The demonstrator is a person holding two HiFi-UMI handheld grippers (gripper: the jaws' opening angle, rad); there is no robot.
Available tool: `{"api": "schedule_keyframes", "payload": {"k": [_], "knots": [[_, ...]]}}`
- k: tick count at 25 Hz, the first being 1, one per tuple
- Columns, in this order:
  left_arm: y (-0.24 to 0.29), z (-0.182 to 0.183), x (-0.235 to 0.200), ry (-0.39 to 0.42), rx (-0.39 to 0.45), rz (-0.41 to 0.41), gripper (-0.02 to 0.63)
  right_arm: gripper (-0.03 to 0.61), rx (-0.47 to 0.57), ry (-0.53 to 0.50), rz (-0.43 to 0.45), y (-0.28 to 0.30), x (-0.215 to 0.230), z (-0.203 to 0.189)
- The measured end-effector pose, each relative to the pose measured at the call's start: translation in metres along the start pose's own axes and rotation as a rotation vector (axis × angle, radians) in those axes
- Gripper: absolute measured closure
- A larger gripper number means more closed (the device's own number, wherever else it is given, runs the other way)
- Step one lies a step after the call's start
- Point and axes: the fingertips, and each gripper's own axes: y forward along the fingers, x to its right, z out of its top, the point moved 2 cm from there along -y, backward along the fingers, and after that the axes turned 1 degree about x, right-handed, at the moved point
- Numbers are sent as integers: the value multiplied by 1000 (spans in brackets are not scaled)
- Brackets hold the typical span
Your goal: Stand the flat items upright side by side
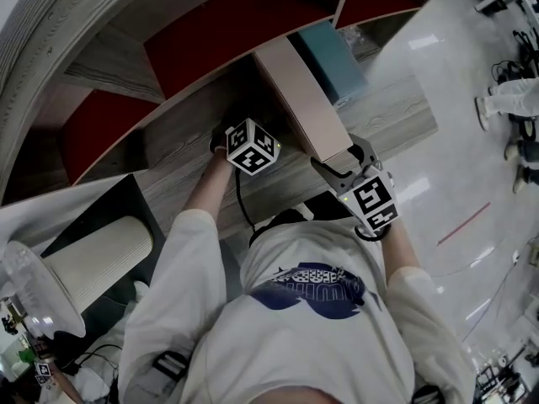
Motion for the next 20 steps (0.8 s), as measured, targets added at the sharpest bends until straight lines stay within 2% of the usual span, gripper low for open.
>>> {"api": "schedule_keyframes", "payload": {"k": [20], "knots": [[17, 6, -31, 6, 2, 10, 368, 313, -68, 52, -60, 20, 20, 14]]}}
